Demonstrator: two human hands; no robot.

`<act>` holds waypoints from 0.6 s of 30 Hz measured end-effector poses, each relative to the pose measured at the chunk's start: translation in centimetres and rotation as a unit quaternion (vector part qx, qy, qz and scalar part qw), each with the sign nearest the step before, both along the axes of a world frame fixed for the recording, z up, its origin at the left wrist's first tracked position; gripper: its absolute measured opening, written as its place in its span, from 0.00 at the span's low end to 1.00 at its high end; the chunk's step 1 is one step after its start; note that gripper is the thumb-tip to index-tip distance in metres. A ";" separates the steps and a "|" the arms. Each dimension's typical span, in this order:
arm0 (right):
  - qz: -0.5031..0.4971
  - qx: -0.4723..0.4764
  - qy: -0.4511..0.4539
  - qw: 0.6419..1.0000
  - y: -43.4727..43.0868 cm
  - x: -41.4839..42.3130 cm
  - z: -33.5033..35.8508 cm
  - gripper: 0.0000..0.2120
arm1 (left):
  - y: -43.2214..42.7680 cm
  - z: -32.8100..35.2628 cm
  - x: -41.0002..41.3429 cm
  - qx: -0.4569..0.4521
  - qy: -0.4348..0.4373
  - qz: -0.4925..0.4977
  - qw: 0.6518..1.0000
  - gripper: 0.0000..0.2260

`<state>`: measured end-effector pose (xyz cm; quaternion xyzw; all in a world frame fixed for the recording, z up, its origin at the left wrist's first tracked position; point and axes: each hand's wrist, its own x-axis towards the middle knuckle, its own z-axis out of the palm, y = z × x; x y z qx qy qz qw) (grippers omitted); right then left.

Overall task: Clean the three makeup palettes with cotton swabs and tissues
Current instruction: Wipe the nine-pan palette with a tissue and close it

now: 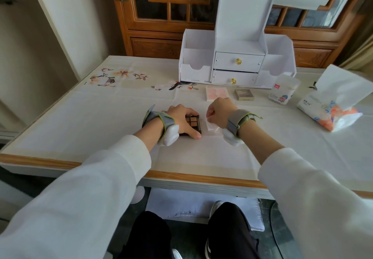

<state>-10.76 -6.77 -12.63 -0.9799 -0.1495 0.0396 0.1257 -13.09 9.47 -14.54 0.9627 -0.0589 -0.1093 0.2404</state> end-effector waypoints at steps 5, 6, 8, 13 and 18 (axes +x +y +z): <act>0.047 -0.019 -0.018 0.999 1.7 -0.5 0.0 0.10 | 0.0 0.2 -0.1 0.005 0.002 -0.002 1.000 0.35; 0.055 -0.027 -0.018 0.998 1.9 -0.6 0.0 0.11 | 0.0 0.2 -0.1 0.005 0.004 -0.003 1.000 0.35; 0.073 -0.055 -0.009 0.996 1.7 -0.6 0.2 0.11 | 0.1 0.3 -0.2 0.005 0.005 -0.003 1.000 0.35; 0.068 -0.032 0.000 0.997 0.3 -0.9 0.4 0.08 | 0.1 0.3 -0.3 0.009 0.005 0.003 1.000 0.37; 0.043 -0.024 -0.020 0.999 -0.1 -0.8 0.1 0.08 | 0.0 0.2 -0.3 0.005 0.006 0.003 1.000 0.37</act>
